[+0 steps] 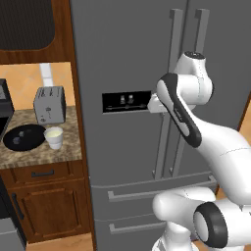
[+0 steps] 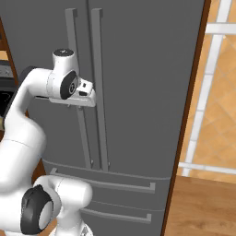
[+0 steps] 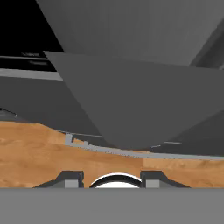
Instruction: Grab a lemon wedge from the fridge and one ice cube from the ice bowl, and put them in the glass of lemonade.
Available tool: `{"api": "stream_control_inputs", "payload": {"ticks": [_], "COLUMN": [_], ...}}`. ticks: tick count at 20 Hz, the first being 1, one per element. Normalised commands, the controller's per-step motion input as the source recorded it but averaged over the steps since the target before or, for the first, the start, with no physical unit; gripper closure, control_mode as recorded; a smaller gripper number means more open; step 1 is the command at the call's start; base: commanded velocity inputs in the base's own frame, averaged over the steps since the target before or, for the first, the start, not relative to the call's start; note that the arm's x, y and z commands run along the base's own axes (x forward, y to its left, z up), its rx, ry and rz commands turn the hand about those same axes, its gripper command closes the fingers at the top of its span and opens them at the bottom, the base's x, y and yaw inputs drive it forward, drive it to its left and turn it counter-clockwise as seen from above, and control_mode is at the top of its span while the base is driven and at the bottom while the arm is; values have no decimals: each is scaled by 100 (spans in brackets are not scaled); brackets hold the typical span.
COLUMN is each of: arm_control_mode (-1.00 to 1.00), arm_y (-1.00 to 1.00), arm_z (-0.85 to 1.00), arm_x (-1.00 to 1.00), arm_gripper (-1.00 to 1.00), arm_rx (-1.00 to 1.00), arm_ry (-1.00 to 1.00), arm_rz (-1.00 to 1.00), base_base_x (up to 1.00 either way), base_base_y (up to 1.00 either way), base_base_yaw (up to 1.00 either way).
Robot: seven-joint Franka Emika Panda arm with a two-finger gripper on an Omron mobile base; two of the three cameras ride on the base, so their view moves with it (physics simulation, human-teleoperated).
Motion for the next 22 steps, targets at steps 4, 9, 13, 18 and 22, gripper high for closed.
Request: {"api": "stream_control_inputs", "payload": {"ticks": [4, 9, 13, 18, 22], "arm_control_mode": [-100, -100, -100, -100, -100], "arm_y": [0, -4, -16, -20, -14], "arm_z": [0, 0, 0, 0, 0], "arm_x": [-34, -70, -79, -77, -45], "arm_gripper": [-100, -100, -100, -100, -100], "arm_rx": [0, 0, 1, 1, 0], "arm_ry": [-2, -2, -5, -6, -2], "arm_rz": [0, 0, -1, -3, -3], "base_base_x": [0, 0, 0, 0, 0], "base_base_y": [0, 0, 0, 0, 0], "base_base_yaw": [0, 0, 0, 0, 0]}}
